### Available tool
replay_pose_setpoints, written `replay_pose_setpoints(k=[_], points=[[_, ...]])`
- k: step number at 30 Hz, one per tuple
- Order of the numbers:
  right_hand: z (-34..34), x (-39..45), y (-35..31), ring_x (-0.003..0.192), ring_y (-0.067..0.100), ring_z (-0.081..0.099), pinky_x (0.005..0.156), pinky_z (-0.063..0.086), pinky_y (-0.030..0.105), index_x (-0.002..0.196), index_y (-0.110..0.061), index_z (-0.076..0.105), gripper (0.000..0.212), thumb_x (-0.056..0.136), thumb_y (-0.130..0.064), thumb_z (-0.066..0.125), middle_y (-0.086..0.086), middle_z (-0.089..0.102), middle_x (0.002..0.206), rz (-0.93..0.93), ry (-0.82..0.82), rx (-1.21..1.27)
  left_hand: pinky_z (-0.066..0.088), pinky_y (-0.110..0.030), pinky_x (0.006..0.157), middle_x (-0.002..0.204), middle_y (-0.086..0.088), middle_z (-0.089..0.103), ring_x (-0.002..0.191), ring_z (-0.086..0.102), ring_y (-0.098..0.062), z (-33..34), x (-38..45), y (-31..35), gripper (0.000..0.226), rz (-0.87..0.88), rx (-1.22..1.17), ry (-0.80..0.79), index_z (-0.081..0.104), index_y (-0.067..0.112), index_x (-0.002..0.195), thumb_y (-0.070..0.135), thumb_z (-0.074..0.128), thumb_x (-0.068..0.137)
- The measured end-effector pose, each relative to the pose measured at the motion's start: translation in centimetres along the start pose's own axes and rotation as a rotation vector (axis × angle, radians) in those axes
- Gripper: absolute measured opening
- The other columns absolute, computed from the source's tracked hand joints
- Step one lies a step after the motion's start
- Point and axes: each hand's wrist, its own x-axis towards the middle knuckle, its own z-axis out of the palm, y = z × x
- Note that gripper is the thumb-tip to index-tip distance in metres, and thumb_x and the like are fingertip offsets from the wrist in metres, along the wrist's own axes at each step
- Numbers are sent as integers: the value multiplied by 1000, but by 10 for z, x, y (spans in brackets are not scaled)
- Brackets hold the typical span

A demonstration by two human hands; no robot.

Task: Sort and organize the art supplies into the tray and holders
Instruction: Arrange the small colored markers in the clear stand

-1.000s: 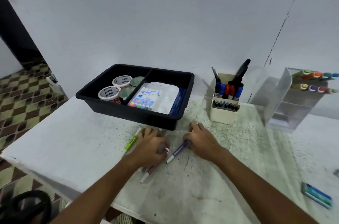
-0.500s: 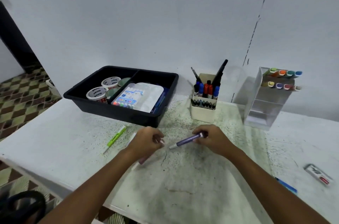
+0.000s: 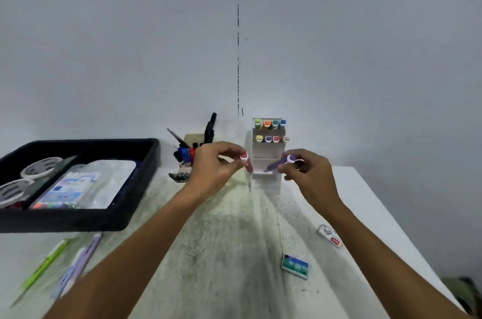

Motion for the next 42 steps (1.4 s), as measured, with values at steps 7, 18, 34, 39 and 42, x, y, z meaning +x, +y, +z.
replay_pose_setpoints(k=[7, 18, 34, 39, 42], points=[[-25, 13, 23, 80, 2, 63, 70, 49, 9, 101, -9, 70, 21, 82, 0, 72, -4, 70, 90, -262, 134, -284, 46, -11, 58, 85, 7, 70, 69, 63, -4, 48, 16, 2, 17, 299, 102, 86, 75, 15, 87, 4, 79, 75], [-9, 38, 66, 57, 20, 57, 50, 44, 23, 94, -10, 73, 18, 76, -7, 76, 2, 57, 79, -446, 21, -699, 38, -1, 68, 92, 3, 73, 76, 57, 13, 83, 34, -43, 15, 324, 252, 61, 76, 8, 92, 2, 76, 77], [5, 23, 77, 65, 13, 59, 59, 42, 20, 98, -16, 61, 15, 85, -17, 70, -5, 61, 72, 36, 109, -496, 47, -10, 64, 97, 13, 70, 66, 64, -5, 88, 27, -66, 25, 161, 259, 30, 73, 13, 103, 13, 75, 78], [30, -5, 86, 63, 6, 56, 59, 39, 15, 86, -13, 65, 5, 84, -10, 68, -6, 61, 73, 66, -9, -473, 44, -5, 62, 88, 5, 72, 63, 62, -3, 53, -17, -97, 21, 113, 319, -33, 74, 13, 98, 14, 75, 77], [60, -18, 88, 61, 9, 57, 58, 47, 23, 82, -15, 65, 10, 81, -5, 67, -6, 61, 69, 41, -107, -446, 45, -6, 63, 86, 6, 72, 62, 61, 0, 17, -52, -118, 22, 5, 389, -52, 74, 14, 99, 17, 75, 77]])
